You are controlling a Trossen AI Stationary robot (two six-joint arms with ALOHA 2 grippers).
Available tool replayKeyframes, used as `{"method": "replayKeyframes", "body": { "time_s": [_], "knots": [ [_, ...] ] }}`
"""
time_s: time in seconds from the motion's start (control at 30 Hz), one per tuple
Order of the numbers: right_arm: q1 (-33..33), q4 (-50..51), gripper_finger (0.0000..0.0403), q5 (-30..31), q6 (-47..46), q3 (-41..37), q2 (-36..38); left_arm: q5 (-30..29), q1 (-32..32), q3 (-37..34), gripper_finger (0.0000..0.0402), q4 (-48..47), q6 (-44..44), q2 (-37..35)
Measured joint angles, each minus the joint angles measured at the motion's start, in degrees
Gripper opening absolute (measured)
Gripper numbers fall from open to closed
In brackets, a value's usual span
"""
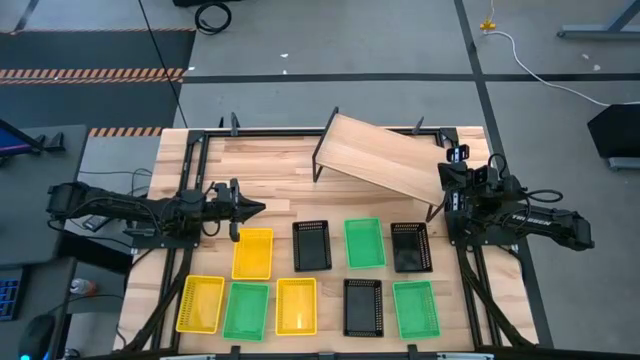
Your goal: Stack baskets on shelf by color
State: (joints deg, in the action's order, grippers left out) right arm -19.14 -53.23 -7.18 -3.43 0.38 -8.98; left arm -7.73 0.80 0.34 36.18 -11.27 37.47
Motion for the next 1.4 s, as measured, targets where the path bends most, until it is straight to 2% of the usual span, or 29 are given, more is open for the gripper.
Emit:
{"method": "replayKeyframes", "body": {
  "time_s": [0.7,0.87,0.97,1.07,1.13,1.23,1.3,1.4],
  "knots": [
    [0.0,0.0,0.0016,0.0,0.0,0.0,0.0,0.0,0.0,0.0,0.0036,0.0,0.0,0.0],
    [0.0,0.0,0.0016,0.0,0.0,0.0,0.0,-2.6,0.0,0.2,0.0032,0.3,0.0,0.0],
    [0.0,0.0,0.0016,0.0,0.0,0.0,0.0,-0.3,0.0,1.7,0.0029,0.3,-5.6,0.0],
    [0.0,0.0,0.0016,0.0,0.0,0.0,0.0,4.2,0.0,6.0,0.0028,0.7,-12.8,0.0],
    [0.0,0.0,0.0016,0.0,0.0,0.0,0.0,4.6,0.0,10.3,0.0029,0.0,-14.0,0.0],
    [0.0,0.0,0.0016,0.0,0.0,0.0,0.0,4.3,0.0,19.0,0.0029,-0.9,-6.3,0.0],
    [0.0,0.0,0.0016,0.0,0.0,0.0,0.0,1.1,-0.1,28.0,0.0026,-8.4,0.4,0.9],
    [0.0,0.0,0.0016,0.0,0.0,0.0,0.0,-2.2,0.0,44.5,0.0024,-31.9,11.8,5.3]
  ]
}}
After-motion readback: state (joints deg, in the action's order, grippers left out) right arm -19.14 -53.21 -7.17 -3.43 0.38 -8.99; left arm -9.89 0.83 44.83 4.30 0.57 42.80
